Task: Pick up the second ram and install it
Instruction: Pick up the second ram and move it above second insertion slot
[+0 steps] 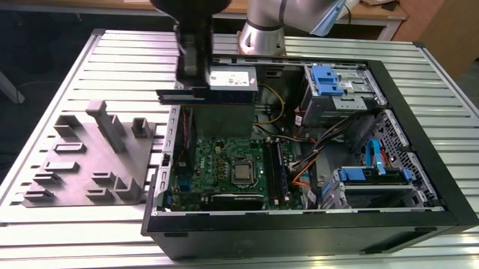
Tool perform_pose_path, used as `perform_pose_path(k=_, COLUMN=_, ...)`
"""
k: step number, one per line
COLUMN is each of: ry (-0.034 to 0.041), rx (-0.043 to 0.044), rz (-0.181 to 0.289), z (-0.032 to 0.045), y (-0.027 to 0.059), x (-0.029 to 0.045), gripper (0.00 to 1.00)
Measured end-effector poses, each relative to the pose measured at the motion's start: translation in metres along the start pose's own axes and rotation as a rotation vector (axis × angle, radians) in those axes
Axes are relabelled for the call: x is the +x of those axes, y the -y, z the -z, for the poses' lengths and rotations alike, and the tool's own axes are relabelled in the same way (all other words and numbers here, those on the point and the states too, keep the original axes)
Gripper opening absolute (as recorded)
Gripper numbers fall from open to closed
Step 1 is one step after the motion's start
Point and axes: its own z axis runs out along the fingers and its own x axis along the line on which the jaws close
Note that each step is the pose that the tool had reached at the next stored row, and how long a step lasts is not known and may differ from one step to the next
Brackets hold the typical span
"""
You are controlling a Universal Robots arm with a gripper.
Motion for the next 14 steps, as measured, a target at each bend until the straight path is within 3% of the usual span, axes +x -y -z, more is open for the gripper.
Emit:
perform_pose_path(k=7, ry=0.0000, rx=-0.0012, rz=0.000, z=-0.0015, y=0.0311, x=-0.0004, gripper=0.09)
perform_pose_path(k=14, ry=-0.0001, rx=-0.0080, rz=0.000, z=-0.0093, y=0.0544, x=-0.0003, gripper=0.09)
